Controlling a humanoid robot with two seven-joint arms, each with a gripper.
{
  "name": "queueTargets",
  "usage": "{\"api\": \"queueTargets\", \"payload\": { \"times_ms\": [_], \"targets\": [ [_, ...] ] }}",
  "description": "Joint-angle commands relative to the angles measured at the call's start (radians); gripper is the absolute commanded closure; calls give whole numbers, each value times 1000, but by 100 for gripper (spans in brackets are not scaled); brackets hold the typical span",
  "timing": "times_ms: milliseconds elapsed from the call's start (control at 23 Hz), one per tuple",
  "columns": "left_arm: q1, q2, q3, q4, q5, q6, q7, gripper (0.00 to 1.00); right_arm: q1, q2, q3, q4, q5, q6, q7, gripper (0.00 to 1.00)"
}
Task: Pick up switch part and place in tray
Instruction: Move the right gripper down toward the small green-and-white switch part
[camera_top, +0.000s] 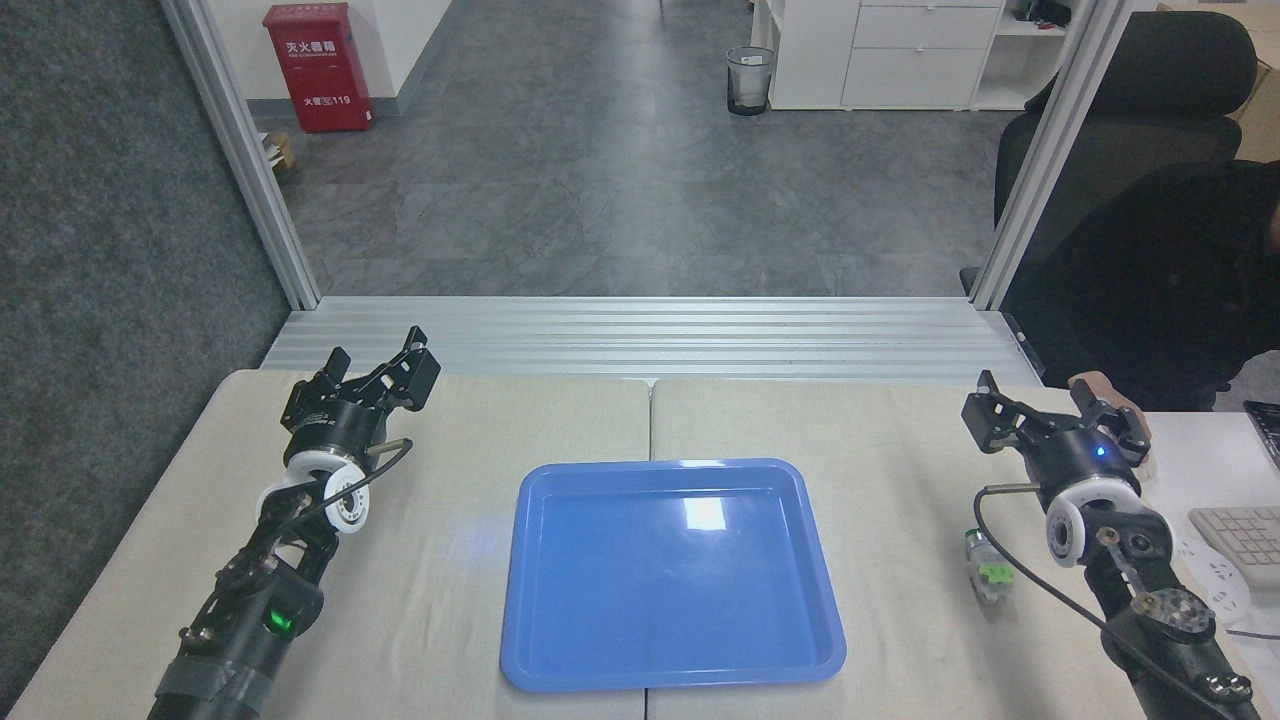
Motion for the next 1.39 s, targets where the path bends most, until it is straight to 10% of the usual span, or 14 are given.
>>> {"api": "queueTargets", "payload": {
  "times_ms": [0, 1348],
  "targets": [
    [1, 2, 0, 0, -4, 2, -1, 0, -118, 86, -29, 106, -3, -1, 0, 2],
    [1, 2, 0, 0, -1, 0, 1, 0, -112, 67, 13, 85, 13, -71, -46, 1]
  ]
}}
